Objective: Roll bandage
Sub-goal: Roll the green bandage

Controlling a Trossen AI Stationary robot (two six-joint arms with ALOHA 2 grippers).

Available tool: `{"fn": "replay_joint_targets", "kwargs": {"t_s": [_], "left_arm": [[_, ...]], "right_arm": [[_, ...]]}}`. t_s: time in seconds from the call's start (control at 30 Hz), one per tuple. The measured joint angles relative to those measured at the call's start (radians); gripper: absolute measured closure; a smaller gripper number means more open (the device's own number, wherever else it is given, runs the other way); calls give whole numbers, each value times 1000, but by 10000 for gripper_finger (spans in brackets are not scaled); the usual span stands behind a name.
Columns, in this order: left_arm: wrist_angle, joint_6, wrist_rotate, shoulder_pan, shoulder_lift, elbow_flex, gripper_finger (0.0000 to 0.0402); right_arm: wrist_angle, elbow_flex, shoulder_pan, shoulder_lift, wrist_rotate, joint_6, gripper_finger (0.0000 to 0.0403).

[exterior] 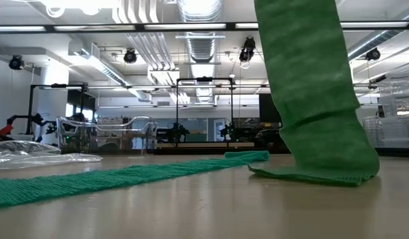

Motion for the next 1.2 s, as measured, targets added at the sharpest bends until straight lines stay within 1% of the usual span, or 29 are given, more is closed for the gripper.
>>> {"fn": "replay_joint_targets", "kwargs": {"t_s": [0.1,0.17,0.23,0.3,0.37,0.47,0.53,0.6,0.7,0.73,0.77,0.8,0.87,0.97,1.07,1.2], "left_arm": [[-10,7,-13,2,0,0,204],[-7,2,-13,6,4,0,166],[-8,-17,-14,11,7,0,135],[-9,-58,-14,20,8,0,116],[-8,-93,-15,31,8,0,112],[-11,-110,-15,38,8,0,138],[-27,-105,-14,36,8,0,174],[-35,-99,4,35,11,0,223],[-35,-96,58,36,22,0,316],[-35,-91,64,36,27,0,351],[-35,-90,64,36,31,0,375],[-35,-90,64,36,37,0,386],[-38,-89,63,36,46,-1,387],[-49,-89,59,36,53,-7,398],[-51,-91,58,36,54,-21,400],[-49,-94,57,36,54,-34,401]], "right_arm": [[4,21,0,-10,4,13,370],[2,27,0,-13,-1,13,368],[0,30,0,-12,-27,12,367],[7,31,0,-9,-52,12,367],[28,31,0,-7,-72,13,368],[55,31,0,2,-77,9,368],[70,31,0,4,-79,8,368],[81,33,0,4,-78,5,368],[100,36,0,4,-78,4,368],[113,36,0,4,-78,4,368],[125,36,0,4,-78,4,368],[139,36,0,3,-78,3,368],[139,42,0,-2,-78,6,368],[128,79,0,-7,-78,36,368],[114,132,0,-11,-78,36,368],[31,230,0,-17,-78,36,368]]}}
